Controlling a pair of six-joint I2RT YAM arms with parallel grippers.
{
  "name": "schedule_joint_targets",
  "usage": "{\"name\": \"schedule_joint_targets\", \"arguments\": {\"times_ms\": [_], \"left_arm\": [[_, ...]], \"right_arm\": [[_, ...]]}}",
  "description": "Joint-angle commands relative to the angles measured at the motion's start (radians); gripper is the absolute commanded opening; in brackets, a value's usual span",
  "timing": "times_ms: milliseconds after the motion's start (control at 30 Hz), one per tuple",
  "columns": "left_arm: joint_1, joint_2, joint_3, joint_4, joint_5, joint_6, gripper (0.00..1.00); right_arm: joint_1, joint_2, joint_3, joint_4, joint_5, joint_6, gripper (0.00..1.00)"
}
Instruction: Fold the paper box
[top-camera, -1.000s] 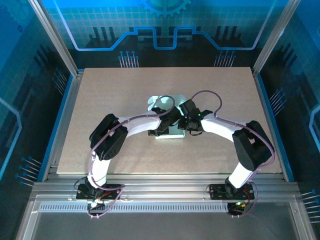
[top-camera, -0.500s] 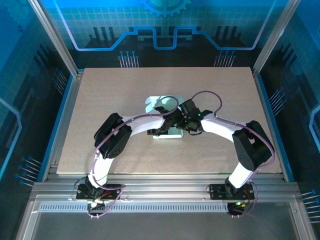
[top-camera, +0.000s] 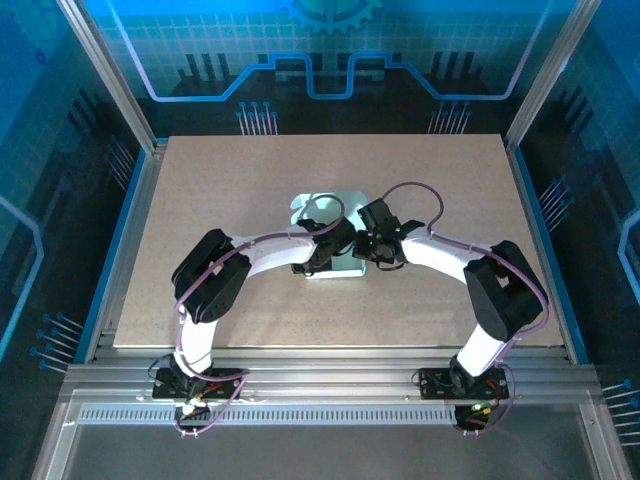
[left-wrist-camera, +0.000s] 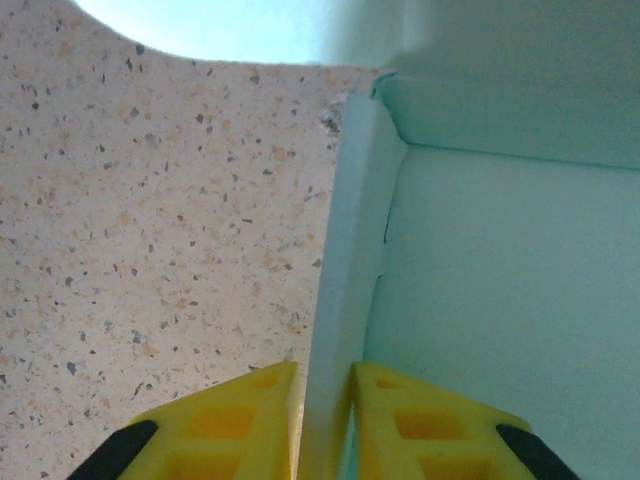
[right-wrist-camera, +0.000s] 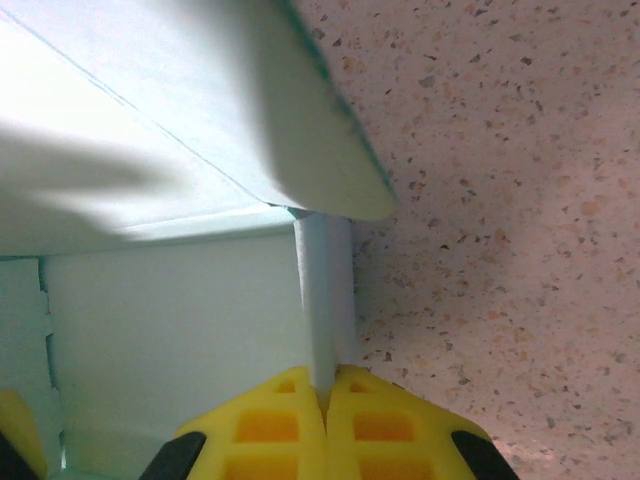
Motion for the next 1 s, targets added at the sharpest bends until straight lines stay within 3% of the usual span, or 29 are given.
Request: {"name": "schedule_joint_targets", "arguments": {"times_ms": [0,567,700,833,900,967], "left_arm": [[0.008,-0.042,-0.05,0.0,0.023,-0.026,0.24],[0.046,-0.244,-0.189,0.19,0.102,-0.02,0.49],[0.06,-0.224,-0.202,0.231,0.179,0.012,0.7],[0.062,-0.224,-0.228,0.279,0.209,0.011,0.84],[0.063,-0.252,-0.252,0.323,0.214,0.011,0.99],[0.063,-0.272,-0.263,0.34,0.207,0.017,0.99]], "right_arm": [[-0.01,-0.001,0.009,-0.011,-0.012,0.017,0.0],[-0.02,0.007,0.0,-0.008,-0.009,0.01,0.0],[-0.019,0.017,0.004,-0.011,0.0,0.01,0.0],[-0.011,0.029,0.015,-0.033,0.042,-0.006,0.0],[-0.009,0.036,0.022,-0.043,0.062,-0.019,0.0],[-0.006,0.043,0.025,-0.046,0.071,-0.027,0.0]]}}
